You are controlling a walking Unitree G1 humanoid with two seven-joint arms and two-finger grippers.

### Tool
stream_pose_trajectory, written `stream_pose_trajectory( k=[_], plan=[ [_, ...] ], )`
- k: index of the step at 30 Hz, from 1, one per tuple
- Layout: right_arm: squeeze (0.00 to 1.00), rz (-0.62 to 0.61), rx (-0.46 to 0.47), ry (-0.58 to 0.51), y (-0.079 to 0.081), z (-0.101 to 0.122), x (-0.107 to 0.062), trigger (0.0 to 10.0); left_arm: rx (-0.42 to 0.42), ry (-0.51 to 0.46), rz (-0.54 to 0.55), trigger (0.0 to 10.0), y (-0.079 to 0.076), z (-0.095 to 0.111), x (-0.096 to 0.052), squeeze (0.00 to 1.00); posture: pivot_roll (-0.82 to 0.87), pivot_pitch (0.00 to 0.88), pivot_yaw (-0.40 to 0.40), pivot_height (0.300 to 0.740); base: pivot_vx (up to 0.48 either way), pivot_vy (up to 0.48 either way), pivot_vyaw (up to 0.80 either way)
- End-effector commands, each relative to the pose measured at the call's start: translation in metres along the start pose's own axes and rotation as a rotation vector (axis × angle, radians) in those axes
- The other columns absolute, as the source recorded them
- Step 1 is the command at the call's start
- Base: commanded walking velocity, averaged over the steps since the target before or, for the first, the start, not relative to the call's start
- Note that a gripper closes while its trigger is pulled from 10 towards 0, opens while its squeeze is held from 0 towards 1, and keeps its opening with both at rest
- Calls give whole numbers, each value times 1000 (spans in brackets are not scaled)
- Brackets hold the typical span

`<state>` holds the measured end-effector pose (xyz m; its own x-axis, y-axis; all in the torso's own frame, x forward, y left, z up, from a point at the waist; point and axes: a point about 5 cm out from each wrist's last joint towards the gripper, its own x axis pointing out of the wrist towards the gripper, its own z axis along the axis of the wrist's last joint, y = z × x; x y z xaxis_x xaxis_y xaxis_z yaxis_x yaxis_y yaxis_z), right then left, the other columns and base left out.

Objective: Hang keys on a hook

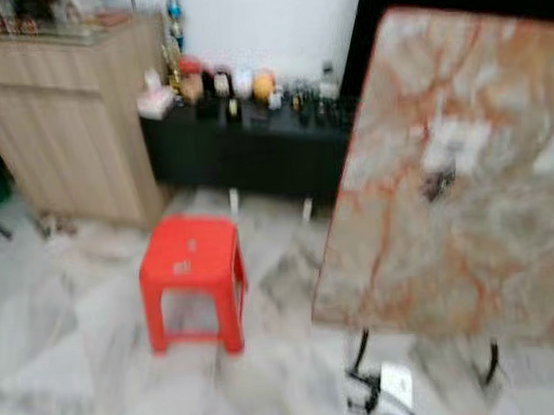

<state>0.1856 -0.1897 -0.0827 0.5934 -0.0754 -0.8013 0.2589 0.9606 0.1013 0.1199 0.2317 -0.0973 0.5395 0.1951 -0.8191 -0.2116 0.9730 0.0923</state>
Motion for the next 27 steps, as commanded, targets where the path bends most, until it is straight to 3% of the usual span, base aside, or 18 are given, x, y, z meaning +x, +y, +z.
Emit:
stream_pose_trajectory(
  k=[1,6,11,13,14,20,22,23,27],
  plan=[
    [0,-24,17,-1,-7,-1,-1,10000,21,9,-19,10000,-10,0,1,0,191,0,-21,740,0,-480,0],
    [0,-25,44,9,-3,-8,-2,10000,53,0,-20,10000,-10,6,3,0,181,0,8,740,0,-480,0],
    [0,-22,56,-5,2,-3,0,10000,65,-15,-27,10000,-27,19,7,0,177,0,9,740,0,-459,0],
    [0,-30,57,-23,2,1,0,10000,60,-11,-21,10000,-25,17,7,0,175,0,6,740,0,-214,0],
    [0,-44,65,-48,0,7,1,10000,50,-7,-13,10000,-19,14,6,0,173,0,1,740,0,0,0],
    [0,-61,153,-209,-4,47,3,10000,32,-5,-10,10000,-21,11,5,0,166,0,-25,740,0,0,0],
    [0,-60,156,-217,-5,49,3,10000,32,-5,-10,10000,-21,10,5,0,167,0,-33,740,0,0,0],
    [0,-33,163,-301,-3,73,3,10000,25,-4,-9,10000,-23,10,5,0,166,0,-43,740,0,0,0],
    [0,12,172,-453,1,115,-2,10000,14,0,-7,10000,-26,9,4,0,167,0,-54,740,0,0,0]
  ],
)
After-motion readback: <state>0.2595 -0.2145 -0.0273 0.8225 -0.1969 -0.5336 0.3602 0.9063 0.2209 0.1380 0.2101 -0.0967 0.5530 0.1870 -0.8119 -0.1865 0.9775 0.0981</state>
